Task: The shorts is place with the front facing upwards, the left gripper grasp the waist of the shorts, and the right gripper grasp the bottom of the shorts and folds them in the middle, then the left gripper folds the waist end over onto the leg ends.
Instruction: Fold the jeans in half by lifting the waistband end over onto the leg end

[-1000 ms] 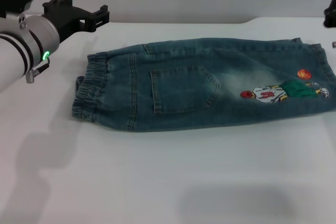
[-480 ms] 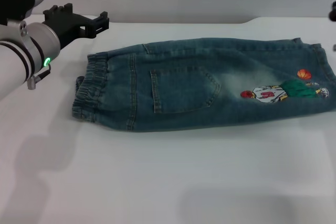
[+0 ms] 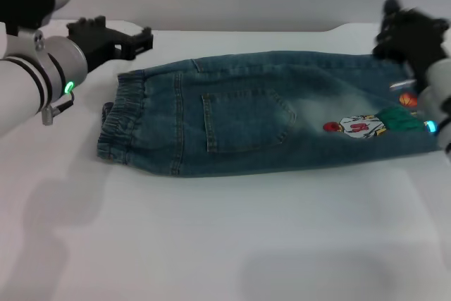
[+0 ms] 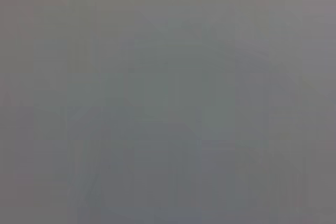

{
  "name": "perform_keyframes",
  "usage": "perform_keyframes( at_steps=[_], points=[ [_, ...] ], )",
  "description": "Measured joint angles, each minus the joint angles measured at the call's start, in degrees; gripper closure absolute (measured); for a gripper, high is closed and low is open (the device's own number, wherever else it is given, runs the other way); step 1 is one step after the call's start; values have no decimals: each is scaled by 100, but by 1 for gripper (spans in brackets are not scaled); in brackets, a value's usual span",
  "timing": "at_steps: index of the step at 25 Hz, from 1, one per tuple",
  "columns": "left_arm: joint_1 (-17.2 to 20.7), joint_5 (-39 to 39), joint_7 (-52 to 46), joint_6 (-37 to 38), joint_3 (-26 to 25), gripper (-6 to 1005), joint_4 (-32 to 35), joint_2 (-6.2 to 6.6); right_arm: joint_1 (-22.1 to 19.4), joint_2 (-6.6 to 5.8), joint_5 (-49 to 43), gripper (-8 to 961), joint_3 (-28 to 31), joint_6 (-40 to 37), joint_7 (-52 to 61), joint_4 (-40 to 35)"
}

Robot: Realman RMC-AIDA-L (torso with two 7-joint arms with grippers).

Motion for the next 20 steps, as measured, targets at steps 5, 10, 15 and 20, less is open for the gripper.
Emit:
perform_keyframes(
  at_steps=[5,10,15,20],
  points=[
    [-107,0,-29,-877,-232,148,-251,2,215,19,39,953,-254,601,77,-73],
    [-35,38,-32,-1794,-436,148,-951,-1,291,37,39,953,-476,975,132,-29],
    [-82,94,-43,-2744,-789,147,-1297,-3,341,34,38,953,-665,1133,451,-71],
    [-301,395,-204,-3722,-1120,147,-1232,4,369,25,12,953,-759,1141,703,-186]
  ],
)
